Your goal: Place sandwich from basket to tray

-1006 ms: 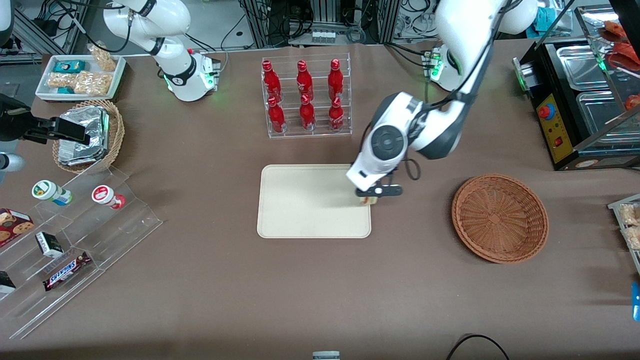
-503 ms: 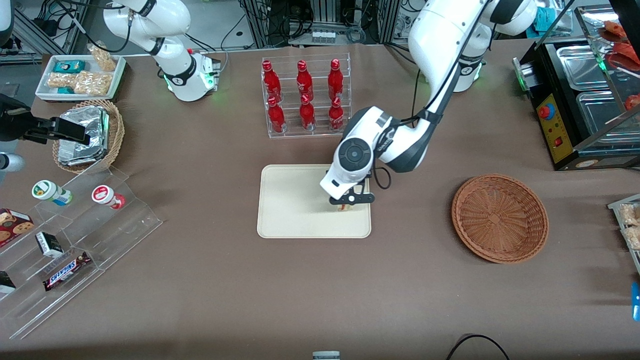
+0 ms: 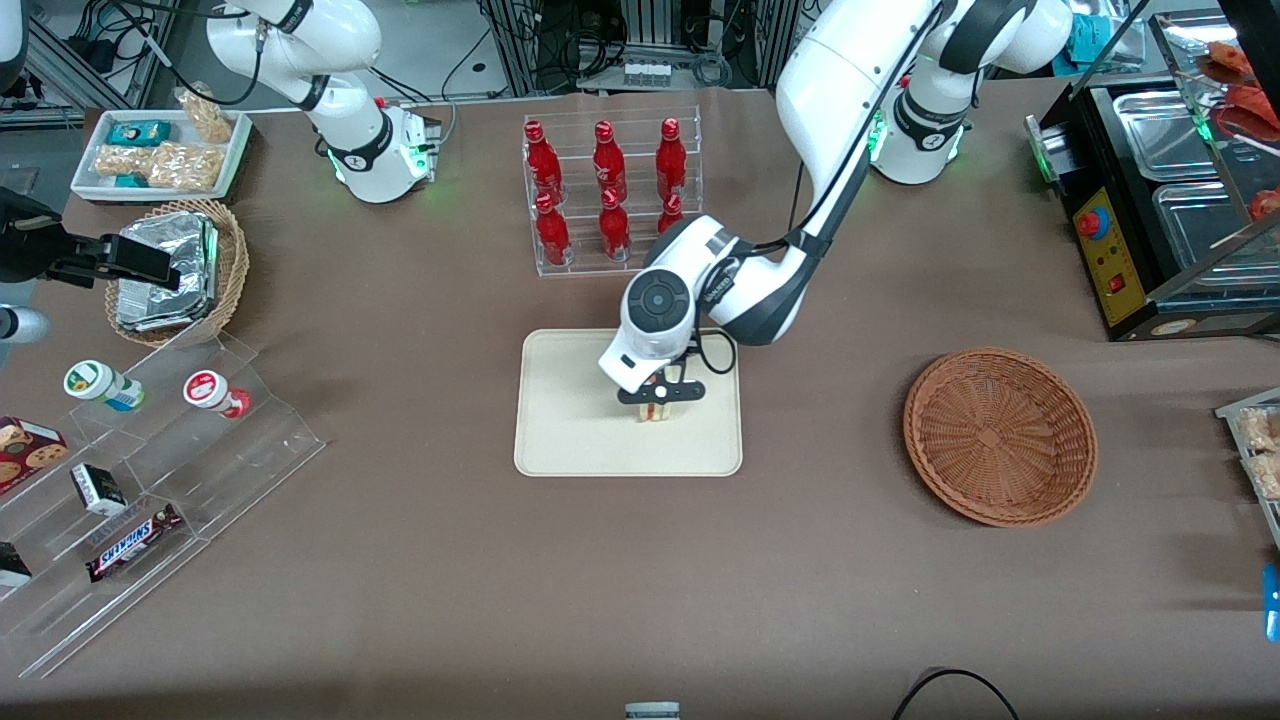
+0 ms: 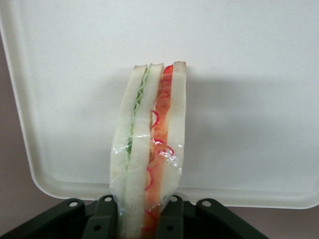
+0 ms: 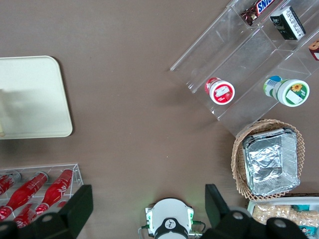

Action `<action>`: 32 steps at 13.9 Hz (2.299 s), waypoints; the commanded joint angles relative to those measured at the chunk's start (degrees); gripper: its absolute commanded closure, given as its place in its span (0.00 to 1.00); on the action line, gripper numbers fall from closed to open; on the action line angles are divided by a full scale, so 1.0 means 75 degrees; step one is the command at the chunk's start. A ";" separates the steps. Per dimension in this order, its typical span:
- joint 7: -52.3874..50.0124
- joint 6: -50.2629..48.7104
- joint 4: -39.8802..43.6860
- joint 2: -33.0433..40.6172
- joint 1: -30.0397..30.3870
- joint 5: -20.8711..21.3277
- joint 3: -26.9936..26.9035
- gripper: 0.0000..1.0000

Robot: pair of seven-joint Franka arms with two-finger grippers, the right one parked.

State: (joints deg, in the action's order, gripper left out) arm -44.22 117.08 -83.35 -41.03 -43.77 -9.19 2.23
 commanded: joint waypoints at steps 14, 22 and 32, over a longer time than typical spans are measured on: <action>0.0176 -0.3193 0.0437 0.2419 0.0713 -0.0028 -0.1317 0.00; 0.0704 -0.7369 0.0425 0.5130 0.2729 0.0042 -0.1399 0.00; 0.0774 -0.7550 0.0297 0.5354 0.3305 0.0452 -0.1481 0.00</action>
State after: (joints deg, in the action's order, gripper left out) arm -39.17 58.61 -79.60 -1.57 -19.01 -7.59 -9.32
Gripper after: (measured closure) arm 0.000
